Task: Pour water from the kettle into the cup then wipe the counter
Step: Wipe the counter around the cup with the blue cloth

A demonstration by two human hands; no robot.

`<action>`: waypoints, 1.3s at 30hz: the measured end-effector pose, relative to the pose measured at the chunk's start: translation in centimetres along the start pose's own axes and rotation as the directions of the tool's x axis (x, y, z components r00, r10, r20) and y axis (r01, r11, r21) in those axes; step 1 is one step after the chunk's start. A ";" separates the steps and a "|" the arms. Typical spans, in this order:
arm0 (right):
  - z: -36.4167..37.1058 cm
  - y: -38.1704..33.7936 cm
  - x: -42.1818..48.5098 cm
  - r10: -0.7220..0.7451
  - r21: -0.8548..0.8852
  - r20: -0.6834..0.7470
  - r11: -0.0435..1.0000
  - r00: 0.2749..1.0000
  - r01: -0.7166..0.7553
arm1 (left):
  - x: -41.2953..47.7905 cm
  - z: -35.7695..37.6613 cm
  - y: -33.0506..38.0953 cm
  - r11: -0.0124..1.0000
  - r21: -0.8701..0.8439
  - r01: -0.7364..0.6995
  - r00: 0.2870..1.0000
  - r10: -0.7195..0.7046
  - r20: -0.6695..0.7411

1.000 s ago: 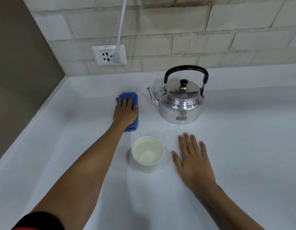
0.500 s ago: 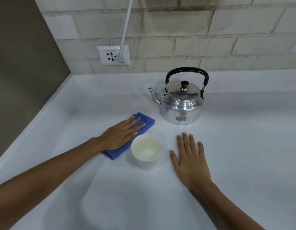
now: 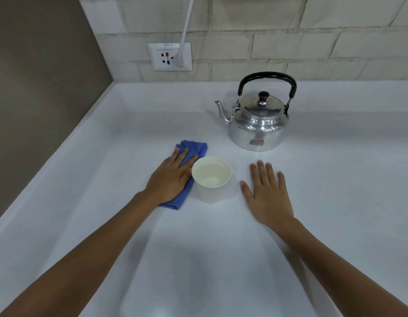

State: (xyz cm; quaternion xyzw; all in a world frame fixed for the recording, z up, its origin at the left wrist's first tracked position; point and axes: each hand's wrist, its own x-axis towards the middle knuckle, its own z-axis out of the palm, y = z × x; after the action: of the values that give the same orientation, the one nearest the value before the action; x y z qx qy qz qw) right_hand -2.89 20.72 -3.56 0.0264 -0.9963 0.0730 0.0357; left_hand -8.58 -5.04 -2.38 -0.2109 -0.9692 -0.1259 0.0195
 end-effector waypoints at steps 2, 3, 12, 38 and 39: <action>0.0 0.0 -0.1 0.001 -0.005 -0.005 1.000 1.000 -0.001 | -2.1 -0.4 -1.8 0.997 -0.043 0.063 0.997 -0.065 -0.029; 0.1 -0.1 0.0 0.004 -0.008 -0.009 1.000 1.000 -0.004 | -2.3 -0.7 -2.5 0.995 -0.040 0.090 0.996 -0.091 -0.023; 0.2 -0.2 0.2 0.006 -0.050 -0.010 0.999 1.000 -0.007 | -0.7 -0.1 0.9 0.939 0.048 0.342 0.940 -0.340 -0.045; -0.1 -0.2 -0.2 0.003 -0.015 0.013 1.000 1.000 -0.003 | -15.7 -0.8 3.7 0.933 -0.031 0.357 0.927 -0.359 -0.114; -0.1 -0.3 -0.2 0.005 -0.016 0.010 1.000 1.000 -0.005 | -14.9 -0.9 3.6 0.909 -0.029 0.415 0.902 -0.415 -0.120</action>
State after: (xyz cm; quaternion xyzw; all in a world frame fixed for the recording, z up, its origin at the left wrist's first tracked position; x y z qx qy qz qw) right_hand -2.72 20.47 -3.46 0.0241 -0.9971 0.0650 0.0310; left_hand 6.42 -8.16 -2.01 0.0084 -0.9886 -0.1413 0.0519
